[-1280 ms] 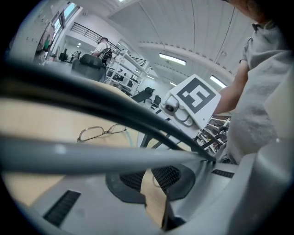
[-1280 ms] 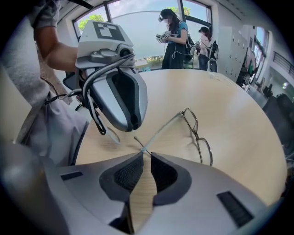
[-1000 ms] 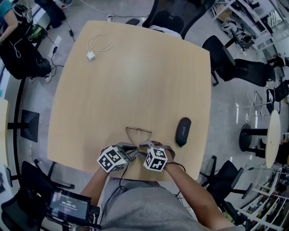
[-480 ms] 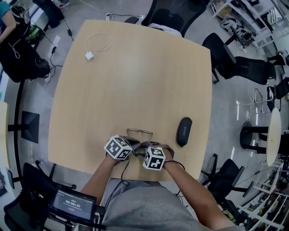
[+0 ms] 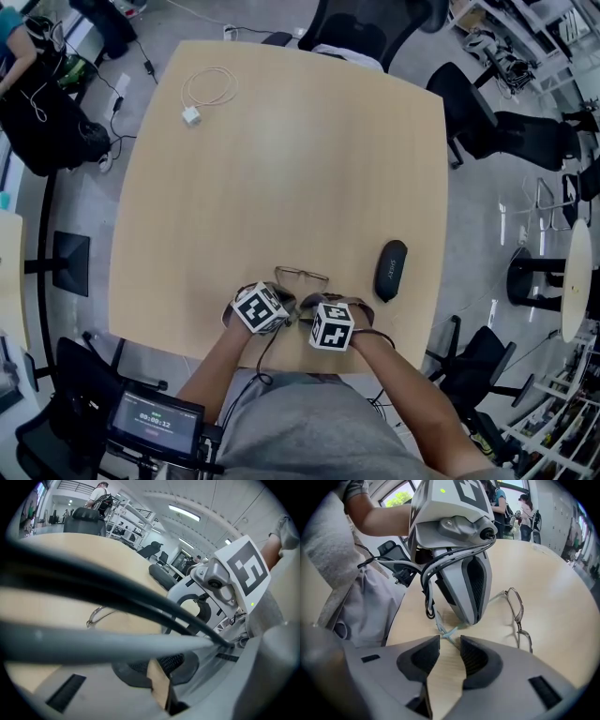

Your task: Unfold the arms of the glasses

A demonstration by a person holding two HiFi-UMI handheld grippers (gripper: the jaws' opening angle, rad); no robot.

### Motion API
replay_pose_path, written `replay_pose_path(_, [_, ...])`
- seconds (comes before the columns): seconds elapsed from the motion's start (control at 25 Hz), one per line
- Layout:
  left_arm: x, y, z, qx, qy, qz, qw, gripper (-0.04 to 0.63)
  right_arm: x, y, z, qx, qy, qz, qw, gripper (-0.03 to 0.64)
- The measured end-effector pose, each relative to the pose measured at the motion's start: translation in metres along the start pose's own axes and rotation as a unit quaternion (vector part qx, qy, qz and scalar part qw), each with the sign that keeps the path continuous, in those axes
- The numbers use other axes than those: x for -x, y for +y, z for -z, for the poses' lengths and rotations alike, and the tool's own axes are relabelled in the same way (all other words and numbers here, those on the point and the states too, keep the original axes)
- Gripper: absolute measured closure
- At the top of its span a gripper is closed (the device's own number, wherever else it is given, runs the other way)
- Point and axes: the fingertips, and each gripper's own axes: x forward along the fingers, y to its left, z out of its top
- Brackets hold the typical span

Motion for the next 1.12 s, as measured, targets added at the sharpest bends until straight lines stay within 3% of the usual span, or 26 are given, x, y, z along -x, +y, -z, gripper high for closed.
replay_pose_path(0.64, [0.004,0.008,0.010,0.026,-0.008,-0.009,0.9996,0.588,0.007,-0.009,0.023,0.016,0.037,0.006,0.999,0.494])
replay_pose_path(0.8, [0.003,0.010,0.008,0.028,-0.011,-0.011,0.9995,0.588,0.004,0.003,0.002,0.000,0.008,-0.024,1.000,0.494])
replay_pose_path(1.12, [0.004,0.013,0.009,0.031,-0.011,-0.013,0.9994,0.588,-0.013,0.022,0.001,0.032,0.031,-0.037,0.998,0.494])
